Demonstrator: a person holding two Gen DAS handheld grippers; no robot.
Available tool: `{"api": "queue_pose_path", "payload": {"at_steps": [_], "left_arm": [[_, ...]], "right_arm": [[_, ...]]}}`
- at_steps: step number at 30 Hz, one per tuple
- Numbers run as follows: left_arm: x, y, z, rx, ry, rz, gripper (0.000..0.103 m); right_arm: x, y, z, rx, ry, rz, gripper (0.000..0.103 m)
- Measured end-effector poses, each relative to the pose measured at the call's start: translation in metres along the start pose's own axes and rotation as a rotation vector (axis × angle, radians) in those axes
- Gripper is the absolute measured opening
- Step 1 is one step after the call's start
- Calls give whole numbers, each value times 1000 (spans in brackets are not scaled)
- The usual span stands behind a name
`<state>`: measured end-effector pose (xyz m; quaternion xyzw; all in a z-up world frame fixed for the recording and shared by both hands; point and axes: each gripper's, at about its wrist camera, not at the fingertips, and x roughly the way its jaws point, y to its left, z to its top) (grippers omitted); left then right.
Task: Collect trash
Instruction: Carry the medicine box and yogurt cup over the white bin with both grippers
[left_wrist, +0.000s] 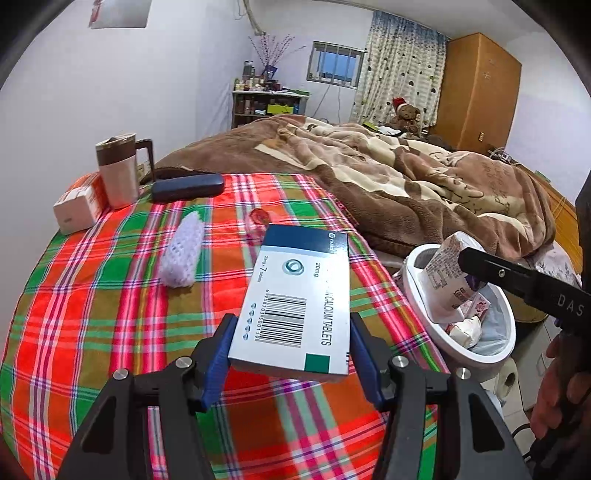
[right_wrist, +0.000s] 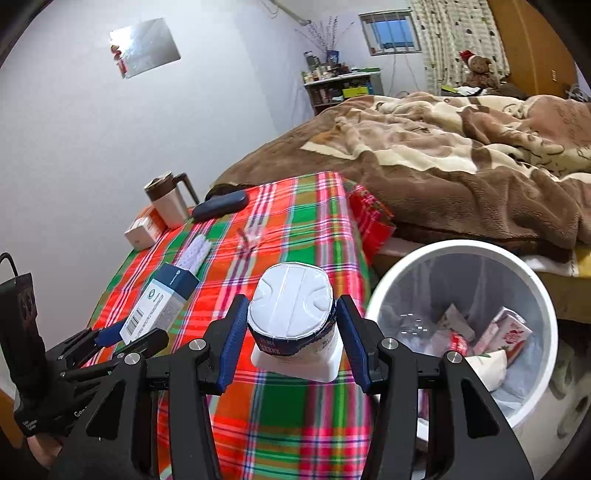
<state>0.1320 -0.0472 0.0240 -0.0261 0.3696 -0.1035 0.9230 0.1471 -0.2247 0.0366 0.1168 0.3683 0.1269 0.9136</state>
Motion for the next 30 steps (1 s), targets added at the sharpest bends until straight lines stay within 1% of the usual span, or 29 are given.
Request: {"api": "queue_pose_path", "payload": {"at_steps": [6, 16, 22, 30], "left_arm": [[9, -20, 7, 28, 9, -35, 59], [38, -67, 16, 92, 47, -126, 59], [54, -99, 17, 142, 69, -177, 59], [77, -131, 16, 187, 100, -245, 59]], "right_arm": [[-9, -21, 0, 38, -21, -30, 50], [-27, -67, -4, 125, -53, -111, 50], [-32, -91, -8, 169, -56, -155, 50], [-30, -114, -13, 213, -41, -199, 50]]}}
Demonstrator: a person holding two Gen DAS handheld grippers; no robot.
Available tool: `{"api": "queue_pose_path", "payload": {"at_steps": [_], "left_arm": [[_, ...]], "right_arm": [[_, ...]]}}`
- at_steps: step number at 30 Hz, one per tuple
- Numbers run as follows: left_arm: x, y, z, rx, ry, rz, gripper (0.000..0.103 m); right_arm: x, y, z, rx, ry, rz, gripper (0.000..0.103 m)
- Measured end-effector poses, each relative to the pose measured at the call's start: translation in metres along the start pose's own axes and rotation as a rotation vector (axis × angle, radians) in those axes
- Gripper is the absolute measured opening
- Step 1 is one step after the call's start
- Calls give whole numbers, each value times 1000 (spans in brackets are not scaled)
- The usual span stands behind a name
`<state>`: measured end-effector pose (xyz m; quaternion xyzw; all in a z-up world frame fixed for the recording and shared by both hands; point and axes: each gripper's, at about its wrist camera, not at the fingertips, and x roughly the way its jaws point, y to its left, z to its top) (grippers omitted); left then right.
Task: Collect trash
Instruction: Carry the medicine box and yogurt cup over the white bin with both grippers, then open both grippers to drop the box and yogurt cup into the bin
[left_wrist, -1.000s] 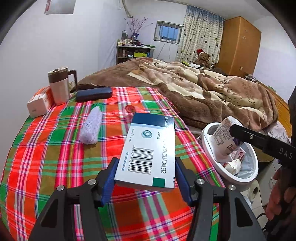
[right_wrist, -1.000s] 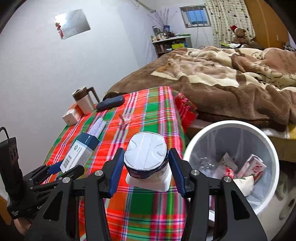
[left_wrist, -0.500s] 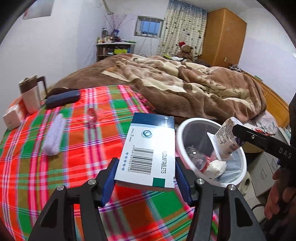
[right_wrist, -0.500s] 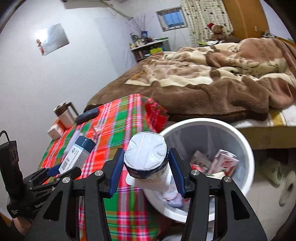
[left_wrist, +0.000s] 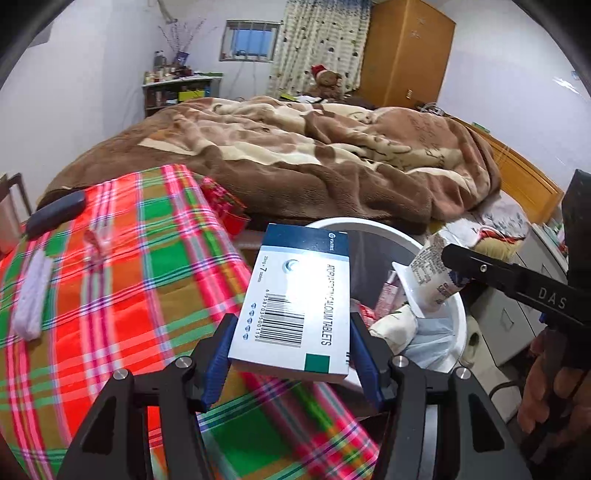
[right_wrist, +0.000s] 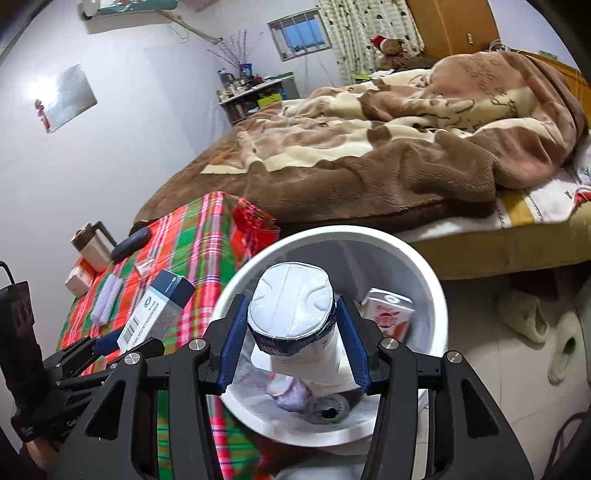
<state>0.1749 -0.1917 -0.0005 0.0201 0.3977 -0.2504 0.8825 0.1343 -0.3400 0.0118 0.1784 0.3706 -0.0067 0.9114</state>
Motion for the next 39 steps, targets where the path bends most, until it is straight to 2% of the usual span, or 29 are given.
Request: {"api": "queue_pose_path", "payload": {"at_steps": [14, 20, 25, 28, 39], "left_arm": [[55, -19, 6, 42, 75, -74, 59], [63, -26, 13, 55, 44, -87, 59], [61, -25, 14, 45, 42, -92, 59], [54, -21, 12, 42, 32, -86, 59], [17, -2, 1, 13, 1, -35, 59]], "right_arm": [[20, -26, 0, 38, 56, -35, 50], [26, -28, 2, 43, 78, -28, 51], [24, -32, 2, 53, 64, -19, 51], [20, -30, 2, 47, 49, -10, 63], [7, -11, 1, 2, 30, -10, 63]]}}
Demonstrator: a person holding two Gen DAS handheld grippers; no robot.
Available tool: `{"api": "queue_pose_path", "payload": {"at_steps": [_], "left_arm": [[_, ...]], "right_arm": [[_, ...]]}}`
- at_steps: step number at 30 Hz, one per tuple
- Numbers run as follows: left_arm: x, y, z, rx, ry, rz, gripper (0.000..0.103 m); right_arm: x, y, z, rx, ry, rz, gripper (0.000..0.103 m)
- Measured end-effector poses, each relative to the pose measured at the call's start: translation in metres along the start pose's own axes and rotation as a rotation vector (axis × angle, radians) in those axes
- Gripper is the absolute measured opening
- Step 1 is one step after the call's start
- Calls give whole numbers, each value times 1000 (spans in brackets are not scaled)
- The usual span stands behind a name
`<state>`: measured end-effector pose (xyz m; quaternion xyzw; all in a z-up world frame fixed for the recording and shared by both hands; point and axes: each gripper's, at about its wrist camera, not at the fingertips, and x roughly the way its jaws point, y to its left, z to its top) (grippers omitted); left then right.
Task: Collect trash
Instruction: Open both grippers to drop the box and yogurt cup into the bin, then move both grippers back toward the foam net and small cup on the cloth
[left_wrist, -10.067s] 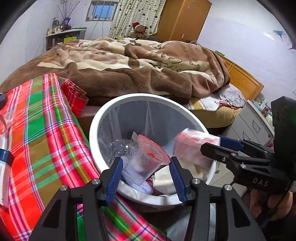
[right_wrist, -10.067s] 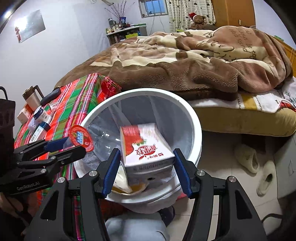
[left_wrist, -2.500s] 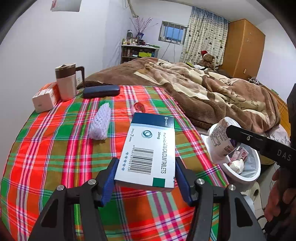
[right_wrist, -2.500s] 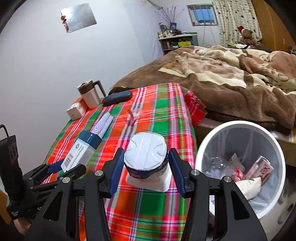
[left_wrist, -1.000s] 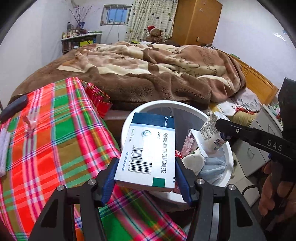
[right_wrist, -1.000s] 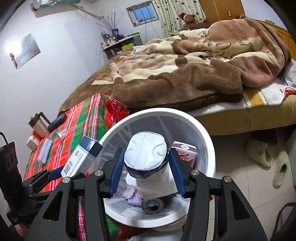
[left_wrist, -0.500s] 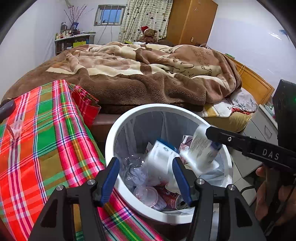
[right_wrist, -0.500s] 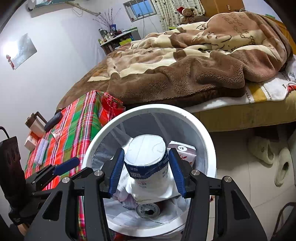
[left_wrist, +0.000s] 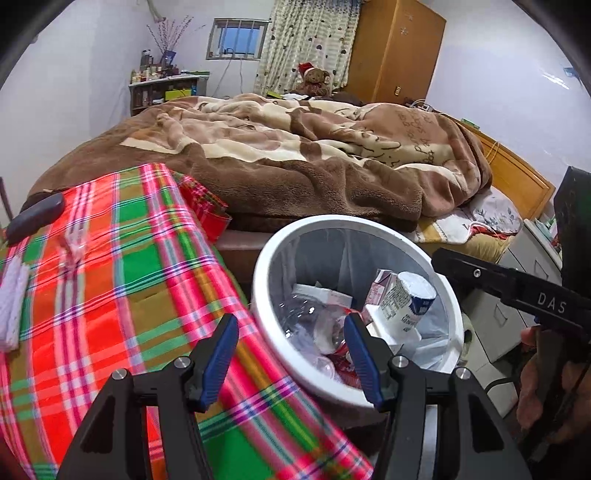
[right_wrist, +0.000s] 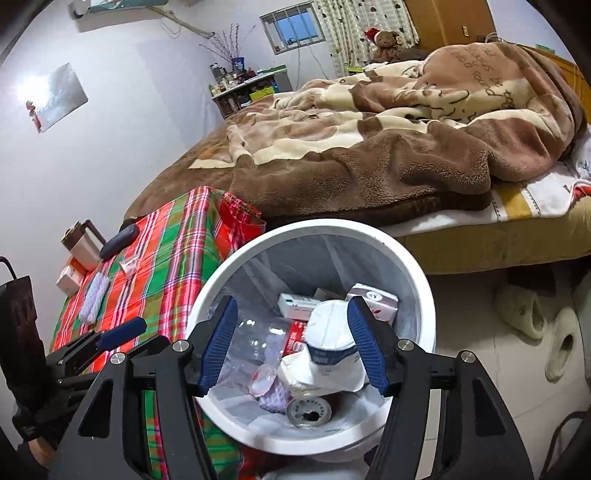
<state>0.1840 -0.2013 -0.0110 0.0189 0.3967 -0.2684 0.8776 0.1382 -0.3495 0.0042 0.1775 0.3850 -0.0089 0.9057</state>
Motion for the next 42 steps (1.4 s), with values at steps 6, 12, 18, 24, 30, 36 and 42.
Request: {"api": "queue_pose_path", "payload": {"at_steps": [6, 12, 18, 24, 30, 36, 42], "left_arm": [[-21, 13, -14, -18, -6, 32, 59], [-44, 34, -29, -50, -19, 75, 59], [-60, 57, -42, -99, -32, 120, 59], [-73, 78, -57, -140, -35, 154, 59], [-82, 97, -63, -173, -39, 186, 57], [-92, 119, -62, -210, -47, 227, 55], [-103, 142, -55, -233, -63, 273, 55]], "right_arm": [[-5, 22, -7, -60, 13, 34, 63], [-4, 42, -12, -108, 17, 67, 63], [2, 59, -19, -132, 42, 89, 63], [7, 77, -28, -158, 71, 115, 63], [18, 95, -32, -188, 116, 162, 63], [27, 116, -28, -226, 139, 191, 63], [38, 140, -19, -266, 166, 217, 63]]}}
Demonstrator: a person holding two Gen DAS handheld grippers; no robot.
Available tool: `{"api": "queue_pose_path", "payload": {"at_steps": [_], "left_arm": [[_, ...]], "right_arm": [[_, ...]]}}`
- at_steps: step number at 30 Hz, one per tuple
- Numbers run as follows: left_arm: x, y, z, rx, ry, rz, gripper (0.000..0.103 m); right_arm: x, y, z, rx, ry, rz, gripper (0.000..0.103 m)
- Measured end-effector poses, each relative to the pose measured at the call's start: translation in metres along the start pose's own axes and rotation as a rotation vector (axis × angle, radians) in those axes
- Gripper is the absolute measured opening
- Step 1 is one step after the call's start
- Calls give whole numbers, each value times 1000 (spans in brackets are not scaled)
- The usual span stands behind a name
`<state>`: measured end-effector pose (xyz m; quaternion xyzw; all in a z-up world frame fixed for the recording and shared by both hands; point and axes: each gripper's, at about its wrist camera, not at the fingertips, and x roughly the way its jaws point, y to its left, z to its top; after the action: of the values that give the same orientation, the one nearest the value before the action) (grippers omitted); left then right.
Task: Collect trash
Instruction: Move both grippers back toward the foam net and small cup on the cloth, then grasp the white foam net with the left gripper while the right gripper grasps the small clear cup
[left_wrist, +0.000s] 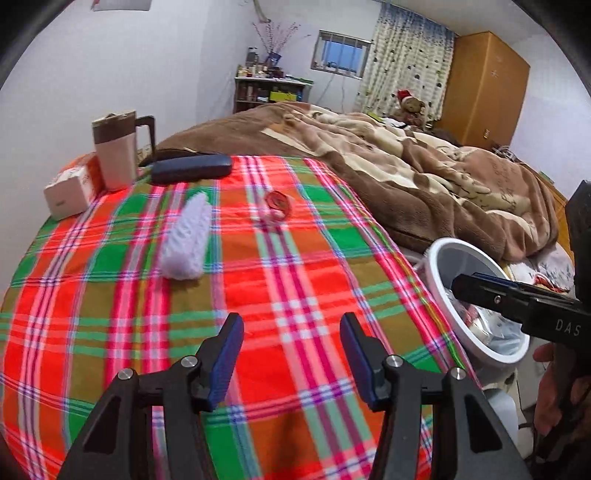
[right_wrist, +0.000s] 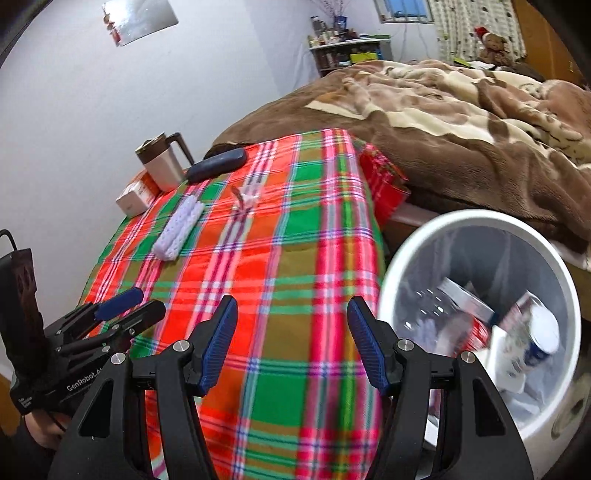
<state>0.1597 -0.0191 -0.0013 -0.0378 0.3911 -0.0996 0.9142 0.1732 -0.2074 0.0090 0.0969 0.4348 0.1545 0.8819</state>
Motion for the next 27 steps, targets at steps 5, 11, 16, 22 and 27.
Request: {"api": "queue_pose_path", "payload": {"at_steps": [5, 11, 16, 22, 27], "left_arm": [[1, 21, 14, -7, -10, 50, 55], [11, 48, 35, -37, -13, 85, 55], [28, 63, 51, -36, -4, 99, 55], [60, 80, 63, -62, 24, 102, 55], [85, 91, 64, -83, 46, 101, 55]], "right_arm": [[9, 17, 12, -49, 2, -3, 63], [23, 26, 29, -53, 20, -9, 63], [34, 36, 43, -82, 23, -10, 63], [51, 52, 60, -140, 8, -29, 63], [73, 58, 67, -163, 21, -42, 63]]}}
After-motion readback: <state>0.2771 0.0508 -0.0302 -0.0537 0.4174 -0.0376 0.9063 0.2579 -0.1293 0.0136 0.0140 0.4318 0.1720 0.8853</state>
